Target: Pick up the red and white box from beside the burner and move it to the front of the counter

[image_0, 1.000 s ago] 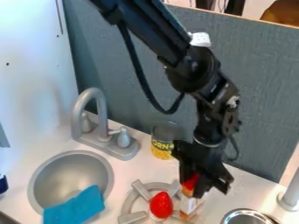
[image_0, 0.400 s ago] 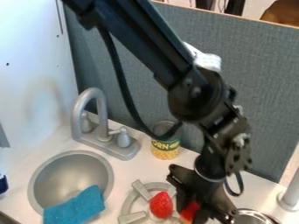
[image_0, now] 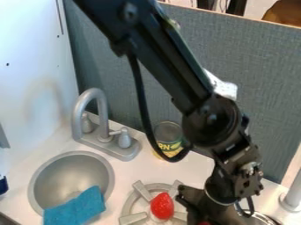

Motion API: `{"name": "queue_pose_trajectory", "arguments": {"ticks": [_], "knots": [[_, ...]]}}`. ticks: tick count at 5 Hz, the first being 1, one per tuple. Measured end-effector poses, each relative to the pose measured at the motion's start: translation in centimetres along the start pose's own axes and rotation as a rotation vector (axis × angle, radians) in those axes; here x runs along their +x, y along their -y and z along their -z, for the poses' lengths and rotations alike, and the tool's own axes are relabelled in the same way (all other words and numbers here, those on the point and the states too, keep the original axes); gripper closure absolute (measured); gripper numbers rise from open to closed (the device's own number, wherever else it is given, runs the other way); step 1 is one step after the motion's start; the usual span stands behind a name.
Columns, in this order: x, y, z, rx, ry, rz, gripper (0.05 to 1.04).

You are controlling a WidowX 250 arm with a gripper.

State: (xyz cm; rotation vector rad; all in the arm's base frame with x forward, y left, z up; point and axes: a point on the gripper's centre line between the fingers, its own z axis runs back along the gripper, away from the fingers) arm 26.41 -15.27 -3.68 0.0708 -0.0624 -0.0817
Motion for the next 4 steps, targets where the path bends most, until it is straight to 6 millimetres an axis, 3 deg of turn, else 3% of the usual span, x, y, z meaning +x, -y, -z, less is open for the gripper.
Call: {"name": "queue_pose_trajectory", "arguments": {"ticks": [3, 4], "knots": [[0.5, 0.4, 2.0, 0.015, -0.015, -0.063, 0.691], [0.6, 0.4, 2.0, 0.010, -0.005, -0.070, 0.634]]}}
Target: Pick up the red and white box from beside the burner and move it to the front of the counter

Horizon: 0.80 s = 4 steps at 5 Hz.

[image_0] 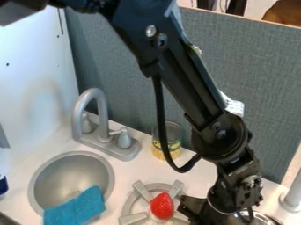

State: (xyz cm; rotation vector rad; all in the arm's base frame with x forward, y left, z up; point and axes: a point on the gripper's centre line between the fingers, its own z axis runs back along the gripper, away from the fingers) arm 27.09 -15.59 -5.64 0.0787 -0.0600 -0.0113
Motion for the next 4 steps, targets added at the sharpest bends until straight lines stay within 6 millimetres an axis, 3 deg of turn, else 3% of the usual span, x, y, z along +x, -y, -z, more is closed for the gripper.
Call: {"name": "queue_pose_trajectory", "arguments": {"ticks": [1, 2, 4], "knots": [[-0.19, -0.17, 0.03, 0.007, -0.017, 0.008, 0.322], [-0.36, -0.29, -0.02, 0.016, -0.031, 0.022, 0.085], [-0.69, -0.36, -0.08, 0.015, -0.054, 0.091, 0.082]]}}
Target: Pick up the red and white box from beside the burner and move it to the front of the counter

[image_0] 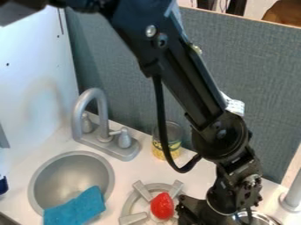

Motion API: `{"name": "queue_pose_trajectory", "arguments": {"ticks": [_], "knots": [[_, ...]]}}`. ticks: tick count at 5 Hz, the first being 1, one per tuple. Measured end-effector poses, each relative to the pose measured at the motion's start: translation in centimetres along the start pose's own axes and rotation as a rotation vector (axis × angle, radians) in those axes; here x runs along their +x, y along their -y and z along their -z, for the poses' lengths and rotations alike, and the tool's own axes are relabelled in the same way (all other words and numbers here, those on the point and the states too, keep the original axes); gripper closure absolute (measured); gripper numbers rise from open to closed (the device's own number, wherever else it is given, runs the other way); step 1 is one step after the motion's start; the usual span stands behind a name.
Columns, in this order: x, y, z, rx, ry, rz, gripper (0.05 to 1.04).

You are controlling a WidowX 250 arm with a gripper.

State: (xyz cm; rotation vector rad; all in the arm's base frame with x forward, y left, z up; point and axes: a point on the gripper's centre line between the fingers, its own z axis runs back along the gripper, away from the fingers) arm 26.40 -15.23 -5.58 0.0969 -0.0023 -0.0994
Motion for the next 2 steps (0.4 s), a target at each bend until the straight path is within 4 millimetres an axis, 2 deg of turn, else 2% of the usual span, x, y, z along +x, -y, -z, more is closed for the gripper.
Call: {"name": "queue_pose_trajectory", "arguments": {"ticks": [1, 2], "knots": [[0.4, 0.0, -2.2, -0.032, 0.033, 0.041, 0.082], [1.0, -1.4, -7.0, -0.081, 0.083, 0.024, 0.082]]}}
